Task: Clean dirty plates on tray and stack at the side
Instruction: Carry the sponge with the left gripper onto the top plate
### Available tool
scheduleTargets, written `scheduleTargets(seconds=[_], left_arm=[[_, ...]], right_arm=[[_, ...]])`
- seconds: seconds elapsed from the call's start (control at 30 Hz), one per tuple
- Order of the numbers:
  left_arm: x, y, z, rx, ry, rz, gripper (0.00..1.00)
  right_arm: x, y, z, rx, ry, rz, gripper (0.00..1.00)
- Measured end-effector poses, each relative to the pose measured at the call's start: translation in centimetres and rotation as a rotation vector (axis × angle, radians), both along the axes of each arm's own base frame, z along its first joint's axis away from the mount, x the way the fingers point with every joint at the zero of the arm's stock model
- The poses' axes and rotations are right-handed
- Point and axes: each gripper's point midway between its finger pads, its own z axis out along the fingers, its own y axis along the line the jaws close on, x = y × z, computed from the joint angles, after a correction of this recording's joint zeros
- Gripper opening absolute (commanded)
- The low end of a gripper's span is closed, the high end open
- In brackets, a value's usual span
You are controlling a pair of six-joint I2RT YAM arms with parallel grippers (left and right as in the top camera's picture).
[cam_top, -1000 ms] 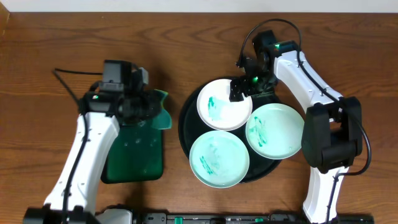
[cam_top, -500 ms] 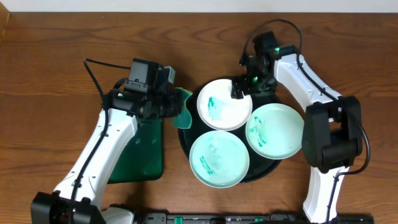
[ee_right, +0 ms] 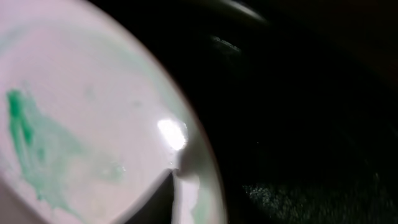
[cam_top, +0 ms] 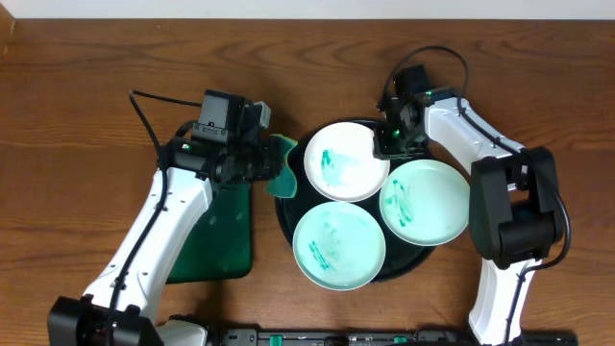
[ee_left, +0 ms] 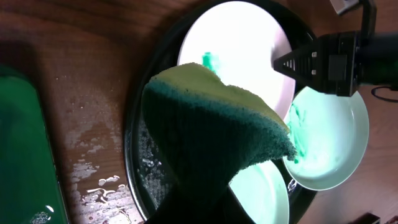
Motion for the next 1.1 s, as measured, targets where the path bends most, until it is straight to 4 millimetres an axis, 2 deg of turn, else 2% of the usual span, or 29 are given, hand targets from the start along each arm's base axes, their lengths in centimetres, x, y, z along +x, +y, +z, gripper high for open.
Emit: scheduleTargets(seconds=[0.3, 0.4, 0.5, 0.57, 0.67, 0.8, 0.9, 1.1], left_arm=[[0.7, -0.6, 0.5, -0.019, -0.031, 0.01, 0.07], [1.6, -2.0, 1.4, -0.05, -0.088, -0.01, 0.07], [2.4, -4.5, 1.7, -0.089, -0.134, -0.053, 0.07], [2.7, -6.1, 0.6, -0.11, -0.117, -0.07, 0.07], [2.9, -8.1, -3.2, -0.121, -0.011, -0.053, 0.07], [3.1, -8.9, -7.9, -0.129, 0.135, 0.024, 0.08], [4.2, -10.0, -8.8, -0.19, 0.138, 0.032, 0.07], [6.2, -12.2, -8.4, -0.338, 0.126, 0.063, 0.07]], right_arm=[[-0.1, -0.1, -0.1, 0.003, 0.018, -0.043, 0.01], [-0.2, -0.1, -0.1, 0.003, 0.019, -0.044, 0.01], [-0.3, -0.1, -0.1, 0.001, 0.026, -0.044, 0.01], [-0.4, -0.1, -0.2, 0.001, 0.031, -0.044, 0.01], [-0.7, -0.1, -0.2, 0.0, 0.041, -0.046, 0.01], [-1.0, -0.2, -0.2, -0.002, 0.055, -0.046, 0.01], [-1.1, -0.2, -0.2, -0.003, 0.059, -0.046, 0.01], [-1.2, -0.2, -0.2, -0.004, 0.066, -0.046, 0.01]])
